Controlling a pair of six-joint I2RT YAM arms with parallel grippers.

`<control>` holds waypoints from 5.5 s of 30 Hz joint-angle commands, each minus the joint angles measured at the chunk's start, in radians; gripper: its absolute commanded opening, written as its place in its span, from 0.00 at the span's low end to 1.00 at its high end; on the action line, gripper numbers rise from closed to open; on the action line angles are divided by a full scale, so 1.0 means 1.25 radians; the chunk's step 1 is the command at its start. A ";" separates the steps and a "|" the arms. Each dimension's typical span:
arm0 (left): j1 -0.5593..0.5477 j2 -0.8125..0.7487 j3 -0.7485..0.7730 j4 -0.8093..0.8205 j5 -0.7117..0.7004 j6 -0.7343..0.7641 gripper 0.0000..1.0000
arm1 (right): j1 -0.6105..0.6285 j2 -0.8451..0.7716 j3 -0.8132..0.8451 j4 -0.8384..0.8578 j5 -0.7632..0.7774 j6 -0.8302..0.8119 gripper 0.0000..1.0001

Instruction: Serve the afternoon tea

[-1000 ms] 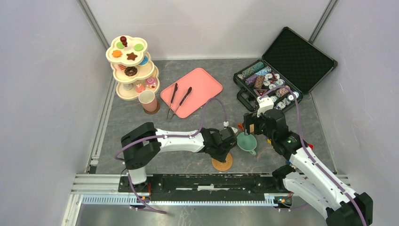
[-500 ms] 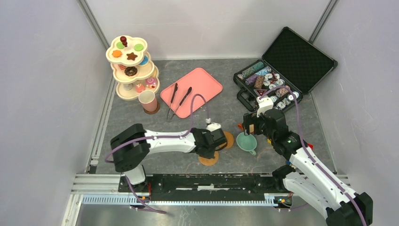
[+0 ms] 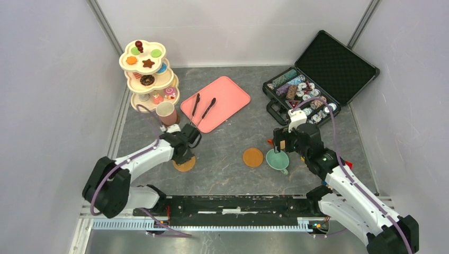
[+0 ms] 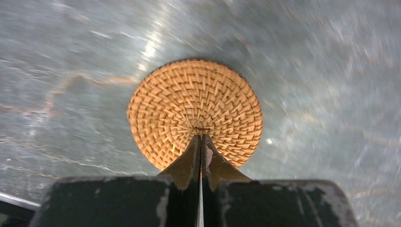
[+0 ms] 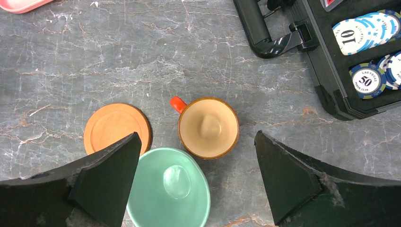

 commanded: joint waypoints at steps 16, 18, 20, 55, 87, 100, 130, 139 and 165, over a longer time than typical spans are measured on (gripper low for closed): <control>0.440 -0.001 0.039 0.140 0.016 0.049 0.02 | 0.003 -0.024 -0.004 0.016 0.018 -0.008 0.98; 0.440 -0.059 0.036 0.100 0.003 0.070 0.03 | 0.003 -0.029 -0.014 0.022 0.019 -0.007 0.98; 0.439 -0.132 0.018 0.077 0.023 0.095 0.12 | 0.003 -0.028 -0.021 0.030 0.012 -0.006 0.98; 0.506 -0.062 -0.108 0.192 0.064 0.053 0.02 | 0.003 0.002 -0.006 0.038 -0.009 -0.007 0.98; 0.705 0.132 0.186 0.239 0.113 0.108 0.35 | 0.003 0.019 0.010 0.027 -0.004 -0.008 0.98; 0.647 -0.201 0.149 0.172 0.379 0.261 0.87 | 0.003 0.008 0.016 0.002 -0.008 0.003 0.98; -0.063 -0.101 0.105 0.469 0.704 0.332 0.99 | 0.038 0.168 -0.043 -0.200 0.022 0.193 0.18; -0.062 -0.140 0.111 0.368 0.694 0.383 1.00 | 0.151 0.106 0.101 -0.306 0.079 0.288 0.00; -0.099 -0.454 -0.110 0.064 0.172 -0.296 0.94 | 0.452 0.682 0.394 0.064 0.221 0.377 0.05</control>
